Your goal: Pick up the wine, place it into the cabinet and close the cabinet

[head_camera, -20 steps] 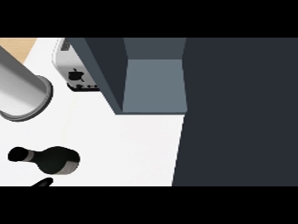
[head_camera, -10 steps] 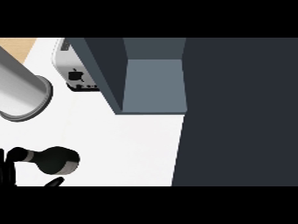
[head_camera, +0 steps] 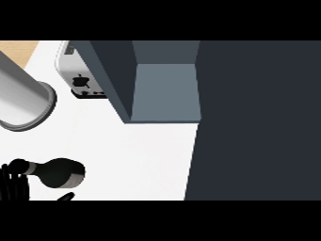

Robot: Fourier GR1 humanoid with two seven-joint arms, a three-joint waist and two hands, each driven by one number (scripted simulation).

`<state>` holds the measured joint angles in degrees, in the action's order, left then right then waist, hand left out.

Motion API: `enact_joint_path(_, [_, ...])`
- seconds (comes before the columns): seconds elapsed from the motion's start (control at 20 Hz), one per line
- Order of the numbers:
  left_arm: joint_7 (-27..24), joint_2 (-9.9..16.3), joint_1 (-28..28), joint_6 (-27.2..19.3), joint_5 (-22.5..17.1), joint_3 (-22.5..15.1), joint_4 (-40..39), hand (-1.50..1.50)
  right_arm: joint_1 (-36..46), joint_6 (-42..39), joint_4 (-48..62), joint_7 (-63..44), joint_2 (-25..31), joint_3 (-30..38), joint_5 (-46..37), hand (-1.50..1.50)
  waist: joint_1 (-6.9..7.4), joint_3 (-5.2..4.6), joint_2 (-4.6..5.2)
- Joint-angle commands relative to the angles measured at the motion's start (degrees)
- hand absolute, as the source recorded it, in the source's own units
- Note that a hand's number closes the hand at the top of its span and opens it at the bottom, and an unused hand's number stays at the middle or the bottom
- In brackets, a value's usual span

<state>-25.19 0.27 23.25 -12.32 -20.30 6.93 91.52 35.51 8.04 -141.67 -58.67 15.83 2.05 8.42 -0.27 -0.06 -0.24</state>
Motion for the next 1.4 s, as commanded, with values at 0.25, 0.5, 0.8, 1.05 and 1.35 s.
enact_joint_path(0.25, [-6.16,1.28,-7.48,5.32,-2.33,4.05,-16.20,-1.50,4.20,3.79,-5.23,-7.02,0.08,-1.28,0.99,-1.50,-0.14,-0.05,0.00])
enact_joint_path(0.5, [-10.88,0.64,-6.95,10.61,-5.55,6.26,-21.76,-1.50,1.07,1.47,-5.86,-5.20,0.83,2.64,6.17,-1.50,-0.04,0.01,0.04])
enact_joint_path(0.8, [-12.87,2.88,-13.45,14.16,-5.51,7.37,-30.40,-1.50,-1.34,0.29,-4.08,-2.32,0.89,3.84,6.96,-1.50,-0.03,0.03,0.15])
enact_joint_path(1.05, [-16.93,2.65,-17.08,14.07,-4.65,8.47,-37.20,-1.50,-3.11,0.00,-8.75,-5.30,1.68,2.92,7.15,-1.50,-0.37,0.03,0.09])
enact_joint_path(1.35, [-18.23,0.94,-17.96,16.03,-6.76,9.03,-38.20,1.50,-4.92,1.64,-11.56,-6.19,0.55,0.15,4.67,-1.50,-0.44,0.04,-0.01])
